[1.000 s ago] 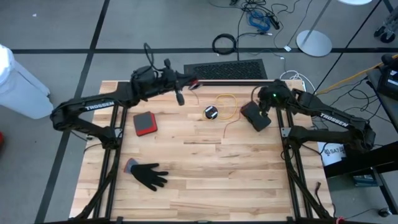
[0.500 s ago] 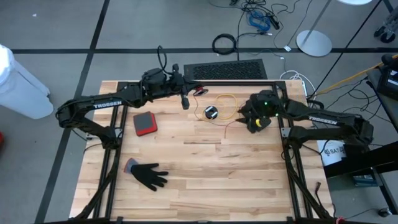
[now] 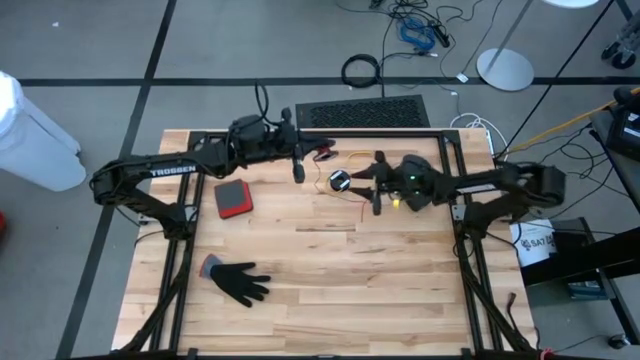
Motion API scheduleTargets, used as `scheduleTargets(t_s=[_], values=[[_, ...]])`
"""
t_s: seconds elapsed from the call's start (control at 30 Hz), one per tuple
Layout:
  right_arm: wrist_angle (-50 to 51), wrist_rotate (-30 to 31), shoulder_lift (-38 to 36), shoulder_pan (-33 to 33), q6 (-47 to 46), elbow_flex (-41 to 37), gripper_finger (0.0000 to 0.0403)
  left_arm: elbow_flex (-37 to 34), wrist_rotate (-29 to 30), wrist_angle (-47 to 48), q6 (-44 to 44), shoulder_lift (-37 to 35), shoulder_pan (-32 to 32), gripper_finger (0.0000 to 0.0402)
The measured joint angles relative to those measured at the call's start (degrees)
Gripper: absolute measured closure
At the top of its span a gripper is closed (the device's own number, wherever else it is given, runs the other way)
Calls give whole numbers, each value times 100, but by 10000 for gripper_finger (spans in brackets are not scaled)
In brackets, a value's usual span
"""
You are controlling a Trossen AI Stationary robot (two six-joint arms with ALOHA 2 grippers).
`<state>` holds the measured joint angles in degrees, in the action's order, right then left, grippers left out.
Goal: Coil cords
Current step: Coil the red wire into the spool
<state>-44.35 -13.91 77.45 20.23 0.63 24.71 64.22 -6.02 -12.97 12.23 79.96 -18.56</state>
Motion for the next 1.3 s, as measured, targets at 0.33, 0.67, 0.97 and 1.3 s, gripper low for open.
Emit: scheduleTargets(t_s=[0.33,0.67,0.97,1.3], values=[[-593,21,1344,-269,294,1052,239,1,4,33,4,192,242,401],[-764,-298,1965,-273,291,1493,243,1,-10,27,2,223,260,401],[-1585,-576,2270,-317,36,1498,243,1,-24,5,4,223,262,401],[-1771,-576,2359,-315,-30,1516,295,1,-25,-16,2,223,299,401]])
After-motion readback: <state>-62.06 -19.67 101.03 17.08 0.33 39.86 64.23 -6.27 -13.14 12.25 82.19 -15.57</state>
